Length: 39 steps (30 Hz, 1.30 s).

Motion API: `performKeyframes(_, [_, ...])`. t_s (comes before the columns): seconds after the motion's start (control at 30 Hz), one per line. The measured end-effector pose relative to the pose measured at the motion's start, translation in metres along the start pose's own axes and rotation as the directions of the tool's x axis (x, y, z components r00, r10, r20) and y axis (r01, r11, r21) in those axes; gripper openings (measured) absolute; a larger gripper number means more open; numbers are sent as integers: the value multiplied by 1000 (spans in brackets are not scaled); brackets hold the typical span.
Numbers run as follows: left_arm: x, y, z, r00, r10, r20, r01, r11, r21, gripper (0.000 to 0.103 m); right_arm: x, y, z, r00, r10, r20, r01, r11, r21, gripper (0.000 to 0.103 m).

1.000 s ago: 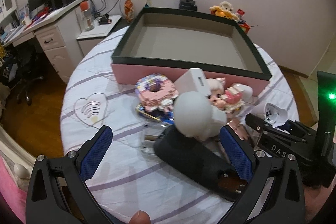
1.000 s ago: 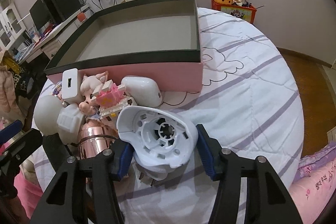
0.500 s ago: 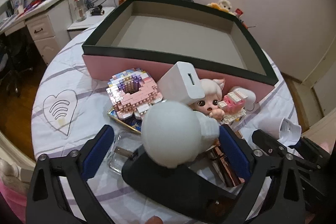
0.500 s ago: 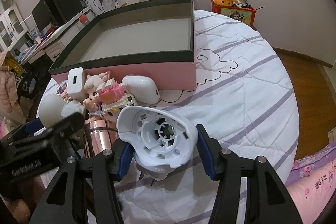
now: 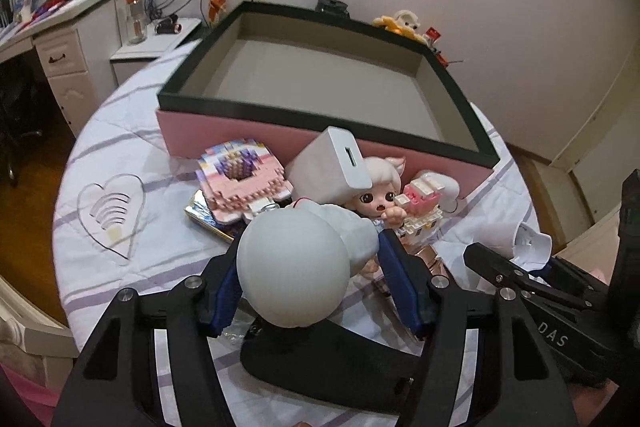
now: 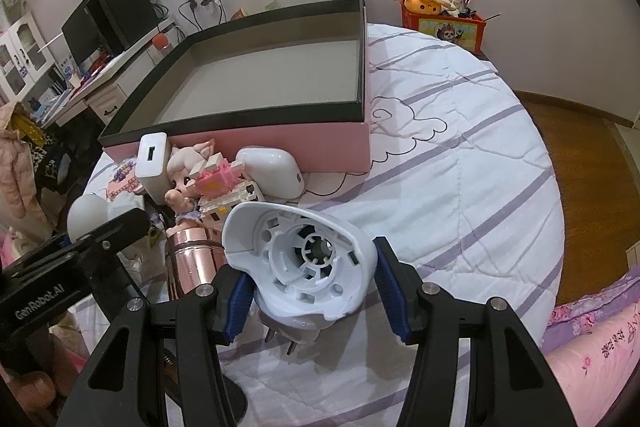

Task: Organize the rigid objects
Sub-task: 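Carry both items over the pink box and release them inside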

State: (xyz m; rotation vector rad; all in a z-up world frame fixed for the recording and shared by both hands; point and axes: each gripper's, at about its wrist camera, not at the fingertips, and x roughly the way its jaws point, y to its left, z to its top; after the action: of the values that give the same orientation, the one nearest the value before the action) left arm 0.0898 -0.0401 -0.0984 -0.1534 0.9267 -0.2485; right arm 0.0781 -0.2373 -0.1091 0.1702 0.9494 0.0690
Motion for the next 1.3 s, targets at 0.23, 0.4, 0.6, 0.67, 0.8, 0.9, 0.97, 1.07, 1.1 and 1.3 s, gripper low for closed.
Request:
performKeyframes(0.23, [-24, 7, 8, 999, -3, 41, 3, 1000, -3, 64, -11, 5, 3, 1000, 10, 20, -10, 1000, -8, 56])
performKeyframes(0.4, [-40, 10, 18, 997, 3, 71, -3, 1000, 5, 64, -22, 9, 7, 999, 23, 38, -23, 1000, -17, 56])
performKeyframes(0.6, [-54, 5, 42, 994, 11, 110, -15, 999, 38, 64, -32, 19, 27, 997, 42, 70, -38, 998, -51, 56])
performKeyframes(0.67, [-55, 4, 55, 992, 21, 124, -27, 998, 49, 64, -35, 24, 40, 995, 53, 83, -47, 997, -68, 56])
performKeyframes(0.8, [-53, 3, 84, 989, 42, 143, -53, 996, 72, 64, -36, 35, 70, 992, 65, 110, -54, 994, -98, 56])
performKeyframes(0.9, [-41, 2, 108, 989, 50, 139, -63, 995, 84, 64, -29, 41, 98, 990, 67, 120, -54, 993, -108, 56])
performKeyframes(0.97, [-28, 4, 125, 989, 64, 134, -76, 993, 91, 64, -19, 46, 119, 991, 59, 120, -45, 992, -119, 56])
performKeyframes(1.07, [-2, 5, 149, 990, 84, 111, -95, 990, 104, 64, 1, 51, 144, 993, 52, 104, -39, 992, -122, 56])
performKeyframes(1.1, [10, 7, 158, 992, 87, 96, -97, 990, 105, 64, 10, 52, 153, 994, 48, 96, -36, 992, -121, 56])
performKeyframes(1.3, [74, 13, 196, 993, 113, 19, -114, 985, 126, 64, 67, 48, 193, 999, 35, 17, -34, 995, -98, 56])
